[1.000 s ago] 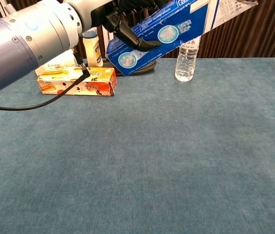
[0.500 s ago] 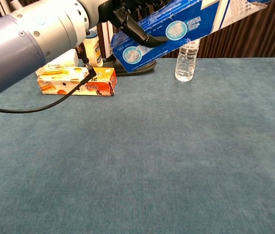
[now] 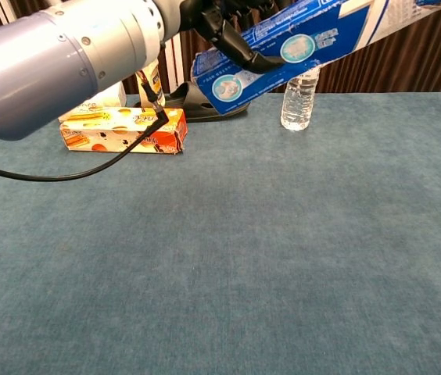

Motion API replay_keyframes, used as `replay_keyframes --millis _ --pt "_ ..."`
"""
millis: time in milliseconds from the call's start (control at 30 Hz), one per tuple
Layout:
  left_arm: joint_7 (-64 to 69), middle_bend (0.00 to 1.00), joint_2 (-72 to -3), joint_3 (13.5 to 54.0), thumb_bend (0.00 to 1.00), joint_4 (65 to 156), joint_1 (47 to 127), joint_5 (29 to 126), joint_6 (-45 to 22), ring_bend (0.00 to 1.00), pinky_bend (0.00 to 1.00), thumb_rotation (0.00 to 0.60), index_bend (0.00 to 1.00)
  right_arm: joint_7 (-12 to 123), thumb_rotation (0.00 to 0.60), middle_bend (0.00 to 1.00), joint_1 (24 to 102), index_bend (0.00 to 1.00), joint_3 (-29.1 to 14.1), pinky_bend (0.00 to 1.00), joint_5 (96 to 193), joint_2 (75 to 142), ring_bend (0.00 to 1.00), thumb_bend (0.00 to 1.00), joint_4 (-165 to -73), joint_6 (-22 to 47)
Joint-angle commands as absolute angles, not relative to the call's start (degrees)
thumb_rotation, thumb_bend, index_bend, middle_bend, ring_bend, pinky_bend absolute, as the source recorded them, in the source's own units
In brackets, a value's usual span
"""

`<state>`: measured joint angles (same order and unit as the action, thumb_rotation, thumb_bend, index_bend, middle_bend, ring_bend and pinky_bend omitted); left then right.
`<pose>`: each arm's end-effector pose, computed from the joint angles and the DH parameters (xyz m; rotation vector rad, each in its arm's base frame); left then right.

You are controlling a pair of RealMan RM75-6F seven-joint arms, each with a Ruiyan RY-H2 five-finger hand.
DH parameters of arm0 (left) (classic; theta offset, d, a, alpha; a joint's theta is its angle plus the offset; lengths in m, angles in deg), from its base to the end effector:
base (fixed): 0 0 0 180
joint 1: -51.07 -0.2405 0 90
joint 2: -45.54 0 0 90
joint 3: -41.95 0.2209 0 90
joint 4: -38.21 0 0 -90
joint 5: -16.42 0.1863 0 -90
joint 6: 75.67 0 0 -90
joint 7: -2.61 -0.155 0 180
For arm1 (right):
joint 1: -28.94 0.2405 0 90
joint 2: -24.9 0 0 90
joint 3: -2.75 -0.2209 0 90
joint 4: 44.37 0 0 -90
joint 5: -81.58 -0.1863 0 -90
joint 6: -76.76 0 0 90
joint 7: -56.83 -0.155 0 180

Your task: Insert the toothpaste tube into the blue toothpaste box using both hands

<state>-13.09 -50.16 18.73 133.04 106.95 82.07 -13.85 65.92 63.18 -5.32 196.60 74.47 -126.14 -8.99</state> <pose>0.0490 0.3167 0.0232 -1.8311 -0.9665 -1.5791 -0.1202 -0.2844 0.2205 1.9401 0.3530 1.0113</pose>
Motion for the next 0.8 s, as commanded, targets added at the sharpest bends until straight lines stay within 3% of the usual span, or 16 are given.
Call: replay_keyframes --millis 33,233,400,500,800 --pt "-13.4 0.55 -50.6 18.5 0.4 133.0 107.3 81.5 -14.0 0.53 0.57 0.6 0.42 65.8 0.6 0.76 63.1 0.84 -5.2 0.78 196.9 74.7 0.71 0.56 -125.6 -9.5" --pt "-13.9 0.55 -51.7 18.5 0.4 132.8 108.1 80.5 -13.9 0.53 0.57 0.6 0.42 66.0 0.6 0.72 62.2 0.65 -5.7 0.74 195.4 75.3 0.58 0.56 -124.9 -11.1" --pt "-13.4 0.55 -52.7 18.6 0.4 132.1 108.0 81.2 -12.3 0.53 0.57 0.6 0.42 66.6 0.6 0.55 60.9 0.39 -6.3 0.56 192.9 76.0 0.41 0.56 -125.1 -12.0" --pt "-12.7 0.55 -54.1 18.3 0.4 130.9 107.8 81.9 -10.2 0.53 0.57 0.6 0.42 67.7 0.6 0.5 60.1 0.29 -7.0 0.48 191.6 76.9 0.35 0.56 -125.3 -13.5" --pt "-11.7 0.55 -55.6 18.5 0.4 128.8 108.1 83.1 -9.2 0.53 0.57 0.6 0.42 67.4 0.6 0.48 58.3 0.24 -8.5 0.46 188.2 78.7 0.33 0.53 -126.5 -16.6"
